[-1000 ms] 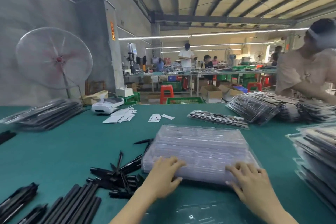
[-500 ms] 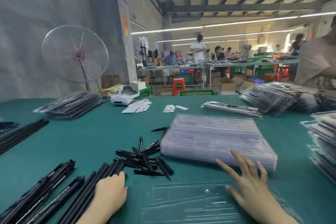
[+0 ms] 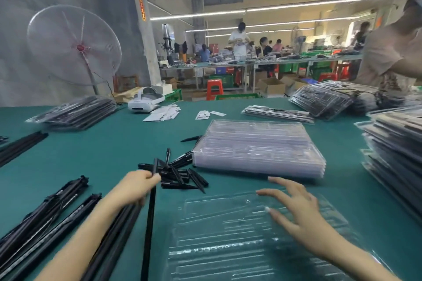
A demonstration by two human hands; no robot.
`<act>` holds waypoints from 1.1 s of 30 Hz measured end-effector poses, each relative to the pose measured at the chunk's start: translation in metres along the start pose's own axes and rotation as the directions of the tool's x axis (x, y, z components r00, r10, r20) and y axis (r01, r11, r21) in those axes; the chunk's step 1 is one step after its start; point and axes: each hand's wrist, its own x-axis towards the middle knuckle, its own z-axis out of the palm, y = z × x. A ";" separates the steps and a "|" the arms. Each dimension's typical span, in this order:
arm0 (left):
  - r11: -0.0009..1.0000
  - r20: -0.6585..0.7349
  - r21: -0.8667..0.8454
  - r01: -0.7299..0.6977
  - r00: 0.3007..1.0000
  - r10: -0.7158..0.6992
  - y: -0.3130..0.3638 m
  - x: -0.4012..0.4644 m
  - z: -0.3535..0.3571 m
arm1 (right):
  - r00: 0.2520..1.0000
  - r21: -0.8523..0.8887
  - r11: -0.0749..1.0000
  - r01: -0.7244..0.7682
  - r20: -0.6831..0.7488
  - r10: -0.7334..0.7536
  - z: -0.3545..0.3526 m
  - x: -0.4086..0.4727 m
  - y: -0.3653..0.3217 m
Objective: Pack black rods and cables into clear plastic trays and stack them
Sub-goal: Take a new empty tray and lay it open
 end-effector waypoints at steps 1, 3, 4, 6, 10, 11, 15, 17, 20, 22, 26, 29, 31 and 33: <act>0.977 0.008 -0.215 0.005 1.000 -0.004 0.005 0.000 -0.009 | 0.999 0.232 0.972 -0.041 0.003 0.042 -0.004 -0.003 -0.009; 0.786 0.012 -0.618 0.036 0.999 -0.036 0.019 -0.002 -0.022 | 0.980 0.656 0.729 -0.194 0.168 0.110 -0.007 -0.006 -0.031; 0.664 0.016 -0.746 0.050 0.998 -0.057 0.027 -0.004 -0.026 | 0.954 0.753 0.595 -0.282 0.285 0.093 -0.004 -0.008 -0.041; 0.473 0.031 -0.878 0.074 0.995 -0.098 0.045 -0.008 -0.026 | 0.854 0.780 0.399 -0.481 0.520 0.012 0.003 -0.010 -0.059; 0.268 -0.002 -0.963 0.028 0.994 -0.112 0.064 -0.028 -0.010 | 0.776 0.780 0.342 -0.524 0.603 -0.186 -0.001 -0.015 -0.058; 0.223 -0.009 -0.975 0.009 0.997 -0.079 0.063 -0.035 -0.007 | 0.818 0.775 0.459 -0.434 0.552 -0.158 -0.006 -0.016 -0.050; 0.249 0.027 -0.969 0.005 0.996 0.086 0.044 -0.073 0.000 | 0.983 0.367 0.930 -0.017 0.174 -0.051 -0.031 -0.020 -0.006; 0.433 0.072 -0.901 -0.021 0.978 0.197 0.034 -0.093 0.011 | 0.993 0.216 0.974 0.066 0.083 -0.086 -0.044 -0.030 0.021; 0.648 0.181 -0.757 -0.085 0.925 0.333 0.026 -0.121 0.035 | 0.983 0.130 0.981 0.147 0.089 -0.160 -0.055 -0.052 0.060; 0.771 0.109 -0.594 -0.229 0.927 0.360 0.021 -0.128 0.053 | 0.974 0.010 0.978 0.209 0.086 -0.209 -0.049 -0.061 0.077; 0.815 -0.120 -0.368 -0.448 0.892 0.436 0.012 -0.132 0.083 | 0.954 -0.241 0.928 0.283 -0.028 -0.298 -0.030 -0.068 0.087; 0.795 -0.207 -0.084 -0.601 0.791 0.576 0.009 -0.131 0.091 | 0.955 -0.211 0.942 0.262 -0.082 -0.284 -0.029 -0.071 0.086; 0.770 -0.222 0.074 -0.634 0.742 0.633 0.011 -0.130 0.089 | 0.959 -0.121 0.958 0.258 -0.084 -0.269 -0.030 -0.072 0.084; 0.780 -0.209 0.106 -0.617 0.753 0.624 0.010 -0.127 0.088 | 0.966 -0.064 0.970 0.234 -0.094 -0.240 -0.032 -0.074 0.078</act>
